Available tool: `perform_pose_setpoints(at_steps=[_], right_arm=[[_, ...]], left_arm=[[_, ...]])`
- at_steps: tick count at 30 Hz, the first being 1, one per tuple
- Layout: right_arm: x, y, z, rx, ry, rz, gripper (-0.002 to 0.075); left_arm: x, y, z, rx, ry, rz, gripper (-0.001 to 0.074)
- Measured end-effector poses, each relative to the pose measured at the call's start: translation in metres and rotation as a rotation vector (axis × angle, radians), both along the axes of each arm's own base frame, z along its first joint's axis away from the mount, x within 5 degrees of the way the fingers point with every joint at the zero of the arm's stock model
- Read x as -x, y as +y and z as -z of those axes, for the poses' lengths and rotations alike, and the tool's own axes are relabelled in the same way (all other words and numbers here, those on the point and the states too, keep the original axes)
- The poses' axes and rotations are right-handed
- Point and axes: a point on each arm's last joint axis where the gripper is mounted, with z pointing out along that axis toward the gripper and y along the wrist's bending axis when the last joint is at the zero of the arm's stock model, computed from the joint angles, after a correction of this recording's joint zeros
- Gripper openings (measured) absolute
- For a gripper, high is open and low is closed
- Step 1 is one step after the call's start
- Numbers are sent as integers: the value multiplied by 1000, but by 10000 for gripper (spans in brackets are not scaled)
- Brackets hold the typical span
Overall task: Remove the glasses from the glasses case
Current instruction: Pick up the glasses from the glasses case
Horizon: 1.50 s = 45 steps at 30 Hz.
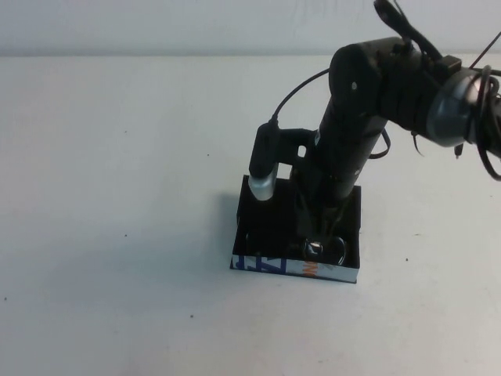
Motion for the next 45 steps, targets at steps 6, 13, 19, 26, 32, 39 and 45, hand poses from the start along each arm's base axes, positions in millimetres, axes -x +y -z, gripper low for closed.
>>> perform_pose_setpoints(at_steps=[6, 13, 19, 26, 32, 39, 45], right_arm=[[-4, 7, 14, -20, 26, 9, 162], [-9, 11, 25, -27, 21, 16, 327], [-14, 14, 36, -31, 15, 24, 281], [-18, 16, 47, -29, 15, 29, 267], [-20, 17, 57, -23, 30, 32, 267], [-20, 17, 55, -40, 45, 41, 105], [-21, 9, 15, -72, 29, 114, 50]], left_arm=[[0, 0, 0, 0, 0, 0, -4], [0, 0, 0, 0, 0, 0, -4], [0, 0, 0, 0, 0, 0, -5], [0, 0, 0, 0, 0, 0, -4], [0, 0, 0, 0, 0, 0, -5], [0, 0, 0, 0, 0, 0, -4], [0, 0, 0, 0, 0, 0, -4]])
